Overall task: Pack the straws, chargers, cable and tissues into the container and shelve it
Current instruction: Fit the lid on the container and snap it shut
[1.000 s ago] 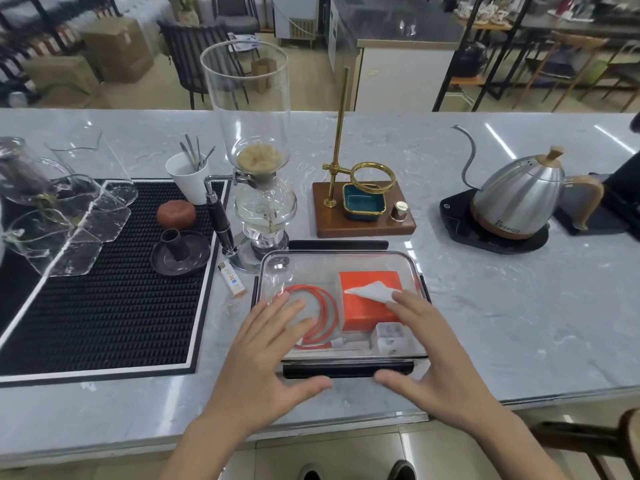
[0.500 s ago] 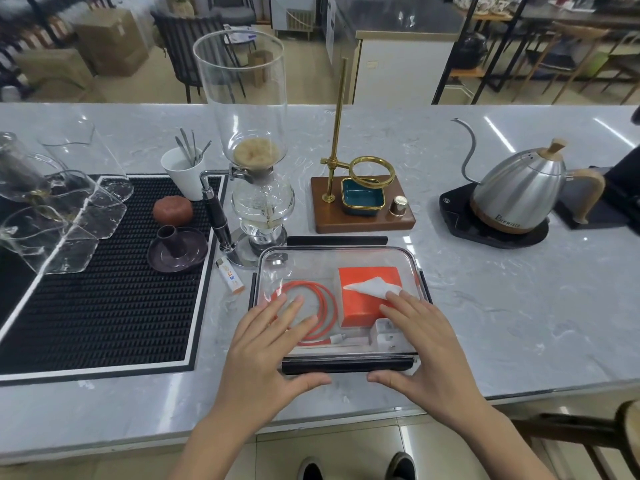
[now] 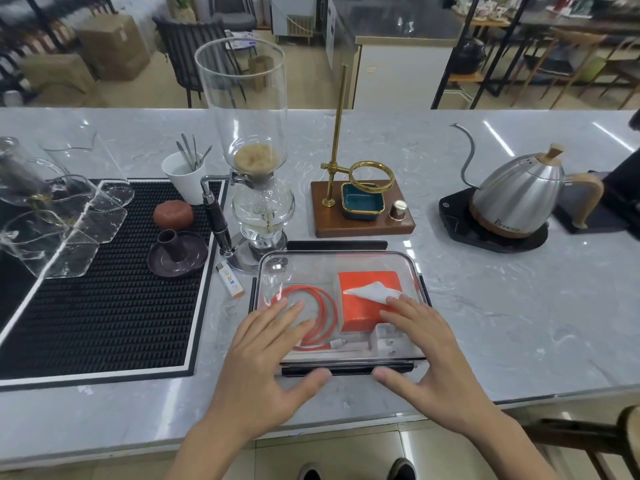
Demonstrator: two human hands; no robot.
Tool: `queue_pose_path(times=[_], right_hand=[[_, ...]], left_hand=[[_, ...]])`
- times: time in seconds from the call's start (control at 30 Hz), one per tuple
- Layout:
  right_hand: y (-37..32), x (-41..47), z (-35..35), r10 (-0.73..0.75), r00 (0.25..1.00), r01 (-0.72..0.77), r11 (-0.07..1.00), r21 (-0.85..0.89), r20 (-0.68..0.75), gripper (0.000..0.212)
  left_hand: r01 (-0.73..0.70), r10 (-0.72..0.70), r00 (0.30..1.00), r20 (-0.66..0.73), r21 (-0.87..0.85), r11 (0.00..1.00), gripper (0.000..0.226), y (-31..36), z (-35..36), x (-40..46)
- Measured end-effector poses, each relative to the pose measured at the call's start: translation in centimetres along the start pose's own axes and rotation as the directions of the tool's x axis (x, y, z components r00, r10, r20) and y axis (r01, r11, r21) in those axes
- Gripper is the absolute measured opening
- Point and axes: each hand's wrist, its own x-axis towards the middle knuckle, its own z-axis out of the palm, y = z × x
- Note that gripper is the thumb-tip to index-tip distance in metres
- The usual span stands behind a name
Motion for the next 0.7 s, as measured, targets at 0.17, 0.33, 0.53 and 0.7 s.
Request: queue_pose_path(times=[0.17,0.33,0.53,0.7], right_hand=[[-0.2,2.5,-0.8,-0.003,0.999,0.004,1.000,0.019,-0.046,0.053],[0.6,8.3,-0.5,-0.060,0.995,0.054,0.996,-0.074,-0.074,0.048],[1.1,12.7,0.7,-0.133,0.951,0.087,0.981,-0.174,-0.279,0.038],[1.5,12.5,1.4,-0.160,0.939,0.094,0.971,-0.219,-0.305,0.035]], left_hand=[[-0.015,0.015,0.997,-0.078,0.012,1.000,0.041,0.0,-0.8,3.3],[-0.056,0.059,0.995,-0.082,0.038,0.998,0.037,-0.9,-0.3,8.6],[-0.065,0.081,0.978,-0.192,0.091,0.994,0.032,-1.6,0.8,12.0],[-0.022,0.051,0.964,-0.261,0.113,0.993,0.033,-1.7,1.7,11.7]])
